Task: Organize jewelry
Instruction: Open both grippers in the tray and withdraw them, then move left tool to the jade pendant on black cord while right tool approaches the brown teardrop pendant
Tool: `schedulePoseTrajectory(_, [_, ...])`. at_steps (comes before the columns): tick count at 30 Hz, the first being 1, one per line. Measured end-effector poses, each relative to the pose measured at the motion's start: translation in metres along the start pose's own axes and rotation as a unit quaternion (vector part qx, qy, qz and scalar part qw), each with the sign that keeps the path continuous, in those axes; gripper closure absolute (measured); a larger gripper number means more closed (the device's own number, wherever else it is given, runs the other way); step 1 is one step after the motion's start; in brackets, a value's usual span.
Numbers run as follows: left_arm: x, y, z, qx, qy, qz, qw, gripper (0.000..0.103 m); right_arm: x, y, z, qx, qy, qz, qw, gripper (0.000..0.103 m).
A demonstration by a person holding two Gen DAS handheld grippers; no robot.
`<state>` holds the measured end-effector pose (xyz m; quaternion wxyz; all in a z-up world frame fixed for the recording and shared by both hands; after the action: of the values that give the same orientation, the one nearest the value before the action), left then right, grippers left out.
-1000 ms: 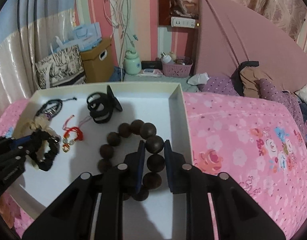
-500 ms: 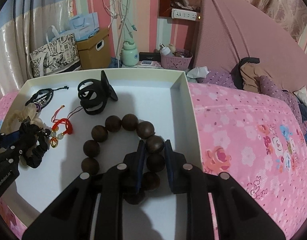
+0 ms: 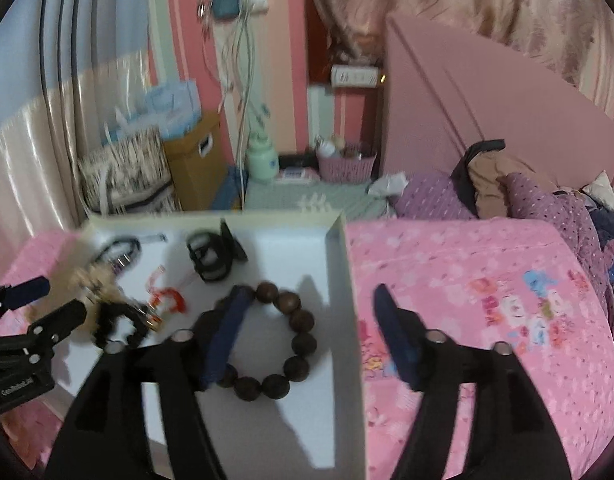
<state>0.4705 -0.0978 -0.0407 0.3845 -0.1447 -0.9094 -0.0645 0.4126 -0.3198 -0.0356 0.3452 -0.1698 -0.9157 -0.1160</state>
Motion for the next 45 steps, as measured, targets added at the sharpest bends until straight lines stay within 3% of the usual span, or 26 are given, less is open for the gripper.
schedulePoseTrajectory(2, [0.021,0.002,-0.005,0.003,-0.018,-0.006,0.9998,0.015,0.025,-0.004,-0.005,-0.008,-0.02,-0.003,1.0,0.016])
schedulePoseTrajectory(7, [0.083,0.007,0.0,-0.006,-0.044,-0.044,0.9981,0.004,0.08,-0.006,-0.002,0.004,-0.044,0.007,0.999,0.009])
schedulePoseTrajectory(13, [0.15,0.024,0.041,-0.002,-0.061,-0.053,0.9967,0.003,0.14,-0.01,0.027,0.027,-0.06,0.02,0.998,0.008])
schedulePoseTrajectory(23, [0.206,0.043,0.112,0.035,-0.066,-0.067,0.995,0.003,0.214,-0.021,0.079,0.025,-0.102,0.029,0.994,0.008])
schedulePoseTrajectory(30, [0.216,0.044,0.151,0.043,-0.062,-0.06,0.9954,0.003,0.215,-0.039,0.118,0.006,-0.093,0.037,0.995,0.008])
schedulePoseTrajectory(37, [0.199,0.047,0.185,0.044,-0.038,-0.07,0.9958,0.003,0.202,-0.059,0.15,-0.014,-0.068,0.047,0.996,0.008])
schedulePoseTrajectory(45, [0.168,0.063,0.211,0.076,-0.013,-0.056,0.9955,0.003,0.187,-0.071,0.169,-0.024,-0.058,0.052,0.997,0.008])
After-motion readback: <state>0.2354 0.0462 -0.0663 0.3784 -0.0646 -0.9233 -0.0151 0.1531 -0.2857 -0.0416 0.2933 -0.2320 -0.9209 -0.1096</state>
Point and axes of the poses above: each gripper's, at about its wrist camera, not at the fingertips, and x roughly against the way its jaws point, y to its left, z to its underside, the point moved 6 cm from there along -x, roughly the way its jaws point, and after that the axes turned 2 degrees about -x, right-handed, at the moved point
